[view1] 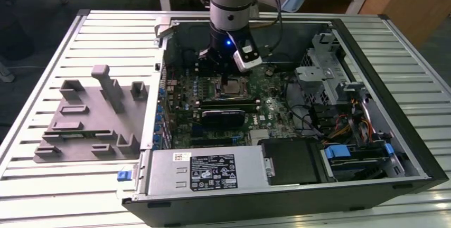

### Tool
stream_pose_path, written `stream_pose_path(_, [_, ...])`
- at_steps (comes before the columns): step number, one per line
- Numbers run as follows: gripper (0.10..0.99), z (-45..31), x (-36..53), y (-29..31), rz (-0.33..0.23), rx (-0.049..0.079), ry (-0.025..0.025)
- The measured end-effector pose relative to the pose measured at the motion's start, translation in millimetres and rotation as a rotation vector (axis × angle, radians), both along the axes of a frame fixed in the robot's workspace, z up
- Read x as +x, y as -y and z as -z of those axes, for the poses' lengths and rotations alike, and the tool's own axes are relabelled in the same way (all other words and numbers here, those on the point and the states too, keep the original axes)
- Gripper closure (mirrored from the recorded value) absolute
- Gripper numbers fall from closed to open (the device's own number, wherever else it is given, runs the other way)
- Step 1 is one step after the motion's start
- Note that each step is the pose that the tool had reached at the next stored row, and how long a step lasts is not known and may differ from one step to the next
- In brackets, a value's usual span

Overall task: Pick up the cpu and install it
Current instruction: 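Close the cpu cover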

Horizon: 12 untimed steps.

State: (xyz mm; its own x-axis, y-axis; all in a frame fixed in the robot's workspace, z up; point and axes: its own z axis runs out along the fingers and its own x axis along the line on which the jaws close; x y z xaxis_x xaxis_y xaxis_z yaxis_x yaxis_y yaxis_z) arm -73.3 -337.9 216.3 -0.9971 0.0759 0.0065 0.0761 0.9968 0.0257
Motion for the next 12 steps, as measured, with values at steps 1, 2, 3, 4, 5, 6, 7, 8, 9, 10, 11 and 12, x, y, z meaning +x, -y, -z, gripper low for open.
stream_pose_path(1, [0.980,0.9,0.0,0.6,-0.001,0.001,0.0000])
stream_pose_path(2, [0.980,1.9,0.0,1.0,-0.002,0.002,0.0002])
stream_pose_path(3, [0.980,2.5,-0.2,1.4,-0.003,0.002,0.0000])
stream_pose_path(4, [0.980,2.9,-0.7,1.6,-0.003,0.002,0.0000])
stream_pose_path(5, [0.980,3.1,-1.5,1.7,-0.004,0.002,-0.0001])
stream_pose_path(6, [0.980,3.2,-2.7,1.9,-0.004,0.002,-0.0002])
stream_pose_path(7, [0.980,3.4,-4.0,2.0,-0.004,0.002,-0.0001])
stream_pose_path(8, [0.980,3.6,-5.2,2.1,-0.004,0.002,0.0000])
stream_pose_path(9, [0.980,4.0,-5.9,2.3,-0.004,0.002,0.0000])
stream_pose_path(10, [0.980,4.5,-6.1,2.5,-0.004,0.003,0.0000])
stream_pose_path(11, [0.980,5.3,-6.2,2.7,-0.004,0.002,0.0000])
stream_pose_path(12, [0.980,6.3,-6.6,2.9,-0.004,0.002,0.0000])
